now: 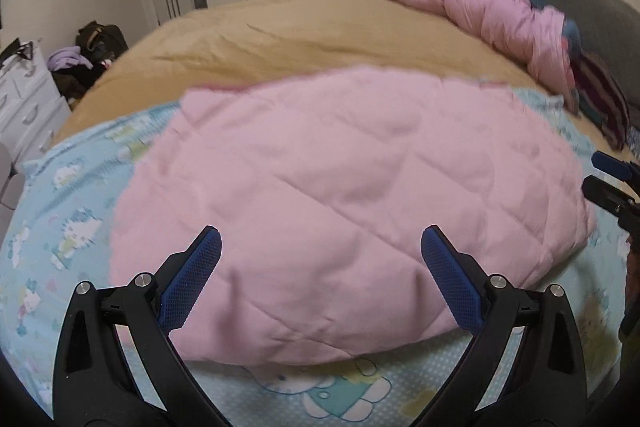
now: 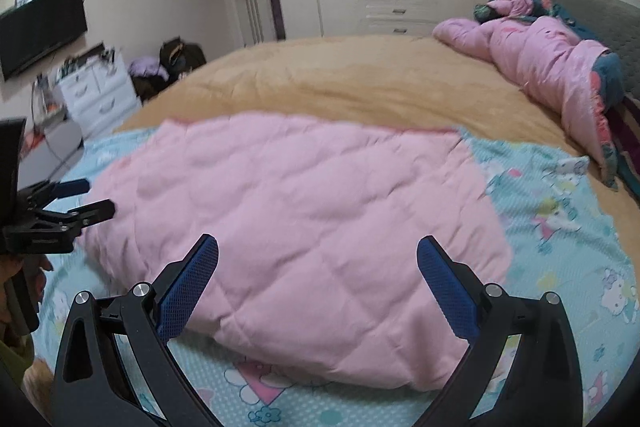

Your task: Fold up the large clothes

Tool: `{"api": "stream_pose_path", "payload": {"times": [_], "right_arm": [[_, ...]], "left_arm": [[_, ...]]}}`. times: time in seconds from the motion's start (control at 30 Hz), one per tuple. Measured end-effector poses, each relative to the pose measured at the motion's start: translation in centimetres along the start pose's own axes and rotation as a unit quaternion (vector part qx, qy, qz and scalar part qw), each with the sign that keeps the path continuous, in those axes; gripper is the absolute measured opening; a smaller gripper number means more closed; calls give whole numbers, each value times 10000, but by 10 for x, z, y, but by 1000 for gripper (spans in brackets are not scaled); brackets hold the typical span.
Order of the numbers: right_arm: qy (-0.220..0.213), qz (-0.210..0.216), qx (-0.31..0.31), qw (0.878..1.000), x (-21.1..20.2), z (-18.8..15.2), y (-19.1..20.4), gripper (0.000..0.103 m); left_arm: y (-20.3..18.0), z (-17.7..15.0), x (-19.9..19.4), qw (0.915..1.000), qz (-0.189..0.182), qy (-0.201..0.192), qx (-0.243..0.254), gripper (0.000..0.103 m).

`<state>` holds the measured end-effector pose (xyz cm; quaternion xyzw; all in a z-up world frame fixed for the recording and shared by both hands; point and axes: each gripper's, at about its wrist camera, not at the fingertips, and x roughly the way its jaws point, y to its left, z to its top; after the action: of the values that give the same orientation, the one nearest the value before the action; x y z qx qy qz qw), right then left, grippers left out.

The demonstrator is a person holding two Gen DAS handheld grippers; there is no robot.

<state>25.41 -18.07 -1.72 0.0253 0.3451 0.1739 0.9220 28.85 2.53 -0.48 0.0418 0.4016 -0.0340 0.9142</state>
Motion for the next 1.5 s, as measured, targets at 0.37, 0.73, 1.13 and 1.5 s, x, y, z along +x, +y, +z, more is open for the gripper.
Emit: {"api": "stream_pose_path", "payload": {"times": [0.37, 0.73, 1.13, 1.5], "right_arm": [[946, -384, -43, 9948, 75, -30, 13, 99], [601, -115, 79, 9981, 42, -18, 14, 99], [46, 177, -188, 9997, -7, -2, 36, 99], [-241, 106, -172, 9995, -33, 8, 33, 99]], "left_arm": [[-4, -31, 46, 9990, 0, 395, -193, 95], [-2, -27, 32, 9990, -69, 342, -296, 95], [22, -24, -6, 9981, 135, 29, -603, 95], [61, -35, -37, 9951, 382, -173, -896, 95]]}}
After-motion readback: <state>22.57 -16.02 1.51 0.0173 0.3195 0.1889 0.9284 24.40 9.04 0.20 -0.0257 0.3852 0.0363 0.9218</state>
